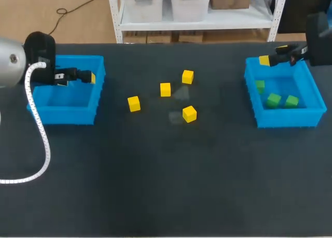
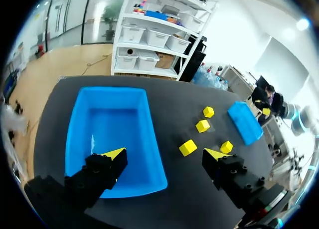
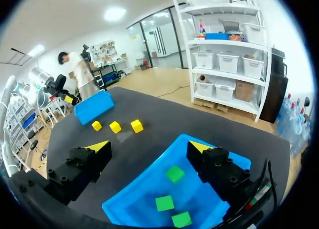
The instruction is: Put the green cubes in the right bin and the yellow cubes in the left bin.
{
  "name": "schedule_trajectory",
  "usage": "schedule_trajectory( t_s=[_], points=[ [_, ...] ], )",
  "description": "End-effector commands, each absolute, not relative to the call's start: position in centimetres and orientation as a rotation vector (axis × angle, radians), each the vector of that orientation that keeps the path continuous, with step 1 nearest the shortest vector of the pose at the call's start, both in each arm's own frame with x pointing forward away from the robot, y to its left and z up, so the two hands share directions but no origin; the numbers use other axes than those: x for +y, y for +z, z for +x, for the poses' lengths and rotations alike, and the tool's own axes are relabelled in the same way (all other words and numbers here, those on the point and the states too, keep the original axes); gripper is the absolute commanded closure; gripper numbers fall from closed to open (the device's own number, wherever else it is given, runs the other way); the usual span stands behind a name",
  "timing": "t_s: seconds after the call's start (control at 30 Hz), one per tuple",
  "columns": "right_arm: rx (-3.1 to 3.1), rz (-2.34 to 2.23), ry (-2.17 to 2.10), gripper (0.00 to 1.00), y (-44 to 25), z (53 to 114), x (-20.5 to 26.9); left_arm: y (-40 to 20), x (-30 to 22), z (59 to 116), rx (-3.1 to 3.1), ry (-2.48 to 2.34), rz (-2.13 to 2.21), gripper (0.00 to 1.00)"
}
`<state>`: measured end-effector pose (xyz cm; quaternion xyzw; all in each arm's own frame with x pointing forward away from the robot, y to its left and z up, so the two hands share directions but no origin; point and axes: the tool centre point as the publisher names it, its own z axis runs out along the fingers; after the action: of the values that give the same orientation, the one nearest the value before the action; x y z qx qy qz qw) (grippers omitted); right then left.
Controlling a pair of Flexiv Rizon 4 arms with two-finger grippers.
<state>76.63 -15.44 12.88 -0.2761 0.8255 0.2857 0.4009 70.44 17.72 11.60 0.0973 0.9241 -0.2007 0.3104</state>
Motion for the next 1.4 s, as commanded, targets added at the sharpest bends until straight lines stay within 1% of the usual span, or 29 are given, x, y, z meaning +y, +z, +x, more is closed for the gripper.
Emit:
schedule_trajectory(
  t_s=[0.03, 0.37, 0.5, 0.9, 1.13, 1.4],
  points=[
    [2.086, -0.699, 0.724, 0.00, 12.9, 76.5, -15.6, 12.3, 16.2, 71.0, 2.485, -0.442, 0.348, 0.00],
    [2.086, -0.699, 0.724, 0.00, 12.9, 76.5, -15.6, 10.6, 8.7, 73.3, 2.555, -0.319, 0.832, 0.00],
    [2.086, -0.699, 0.724, 0.00, 12.9, 76.5, -15.6, 9.2, 7.1, 74.1, 2.581, -0.258, 0.961, 0.00],
    [2.086, -0.699, 0.724, 0.00, 12.9, 76.5, -15.6, 3.5, 6.2, 76.7, 2.673, -0.092, 1.053, 0.00],
    [2.086, -0.699, 0.724, 0.00, 12.9, 76.5, -15.6, 1.6, 5.5, 75.4, 2.698, -0.085, 1.131, 0.00],
    [2.086, -0.699, 0.724, 0.00, 12.9, 76.5, -15.6, 0.5, 6.1, 74.5, 2.708, -0.057, 1.250, 0.00]
  ],
)
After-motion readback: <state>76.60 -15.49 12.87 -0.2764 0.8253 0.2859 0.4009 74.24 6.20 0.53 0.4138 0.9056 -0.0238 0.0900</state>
